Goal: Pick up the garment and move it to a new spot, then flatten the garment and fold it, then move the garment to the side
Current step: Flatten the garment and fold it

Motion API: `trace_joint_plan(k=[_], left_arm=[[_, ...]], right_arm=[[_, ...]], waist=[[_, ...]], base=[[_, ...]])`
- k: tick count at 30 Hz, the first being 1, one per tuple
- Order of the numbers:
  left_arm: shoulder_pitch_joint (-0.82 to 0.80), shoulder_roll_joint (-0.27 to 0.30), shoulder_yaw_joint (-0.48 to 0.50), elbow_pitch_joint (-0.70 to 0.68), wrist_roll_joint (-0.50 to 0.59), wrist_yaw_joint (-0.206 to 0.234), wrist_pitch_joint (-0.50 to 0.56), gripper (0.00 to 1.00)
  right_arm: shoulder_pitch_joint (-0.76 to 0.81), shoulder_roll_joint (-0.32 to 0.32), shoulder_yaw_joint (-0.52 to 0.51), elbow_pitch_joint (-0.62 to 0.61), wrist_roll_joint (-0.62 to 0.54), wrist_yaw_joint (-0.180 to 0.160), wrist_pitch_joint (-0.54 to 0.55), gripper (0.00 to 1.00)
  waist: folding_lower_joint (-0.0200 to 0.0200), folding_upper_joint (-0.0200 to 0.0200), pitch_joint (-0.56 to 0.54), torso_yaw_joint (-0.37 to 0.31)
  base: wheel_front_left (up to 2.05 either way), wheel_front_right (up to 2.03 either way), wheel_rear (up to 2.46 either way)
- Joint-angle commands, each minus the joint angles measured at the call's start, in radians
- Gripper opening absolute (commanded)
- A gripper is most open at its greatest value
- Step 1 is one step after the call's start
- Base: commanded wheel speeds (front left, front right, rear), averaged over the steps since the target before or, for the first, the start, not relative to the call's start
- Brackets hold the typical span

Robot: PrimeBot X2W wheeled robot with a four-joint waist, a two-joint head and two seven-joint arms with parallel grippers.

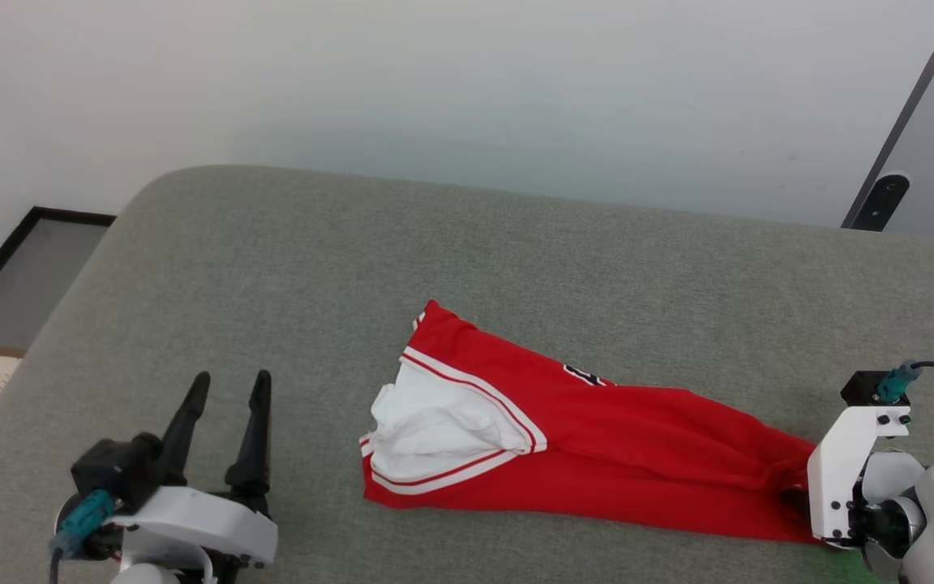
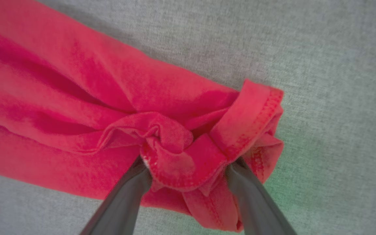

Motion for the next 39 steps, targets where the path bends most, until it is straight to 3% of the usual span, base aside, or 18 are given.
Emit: trace_joint_plan(k=[1,2,3,4,5,6,7,8,30,39], left_arm=[[-0.001,-0.002,0.006,0.001,-0.01,-0.001,-0.003,1.0],[0.0,-0.001,0.005,0.004,-0.011,-0.001,-0.001,1.0],[0.0,-0.001,0.005,0.005,-0.013,-0.001,0.002,1.0],[0.0,-0.002,0.005,0.005,-0.017,-0.001,0.0,1.0],[-0.001,-0.003,0.004,0.006,-0.018,-0.002,0.0,1.0],[-0.001,-0.003,0.004,0.006,-0.018,-0.002,0.0,1.0],[-0.001,-0.002,0.003,0.008,-0.017,-0.002,0.001,1.0],[-0.002,-0.001,0.001,0.009,-0.018,-0.001,0.002,1.0],[0.014,0.014,0.008,0.021,-0.04,0.01,-0.001,1.0],[0.033,0.034,0.038,0.004,-0.061,0.038,0.012,1.0]], right_arm=[[0.006,-0.001,0.008,0.025,-0.004,-0.002,-0.007,1.0],[0.005,-0.003,0.009,0.031,-0.004,-0.002,-0.009,1.0],[0.002,-0.003,0.011,0.036,-0.003,-0.002,-0.011,0.93],[0.0,-0.003,0.014,0.041,0.0,-0.002,-0.013,0.53],[-0.002,-0.006,0.014,0.046,0.0,-0.002,-0.018,0.33],[-0.002,-0.006,0.014,0.046,0.0,-0.002,-0.018,0.33],[-0.005,-0.008,0.015,0.05,0.0,-0.002,-0.022,0.08],[-0.007,-0.007,0.016,0.054,0.0,-0.002,-0.026,0.0],[-0.056,-0.122,-0.018,0.115,0.026,-0.003,-0.098,0.0],[-0.074,-0.057,0.021,-0.066,0.116,-0.001,-0.015,0.0]], waist=[[0.0,0.0,0.001,-0.003],[0.0,0.0,0.001,-0.004],[0.0,0.0,0.001,-0.005],[0.0,0.0,0.001,-0.007],[0.0,0.0,0.0,-0.008],[0.0,0.0,0.0,-0.008],[0.0,0.0,0.0,-0.009],[0.0,0.0,0.0,-0.01],[0.0,0.0,-0.008,-0.035],[0.0,0.0,-0.023,-0.087]], base=[[0.0,0.0,0.0],[0.0,0.0,0.0],[0.0,0.0,0.0],[0.0,0.0,0.0],[0.0,0.0,0.0],[0.0,0.0,0.0],[0.0,0.0,0.0],[0.0,0.0,0.0],[0.0,0.0,0.0],[0.0,0.0,0.0]])
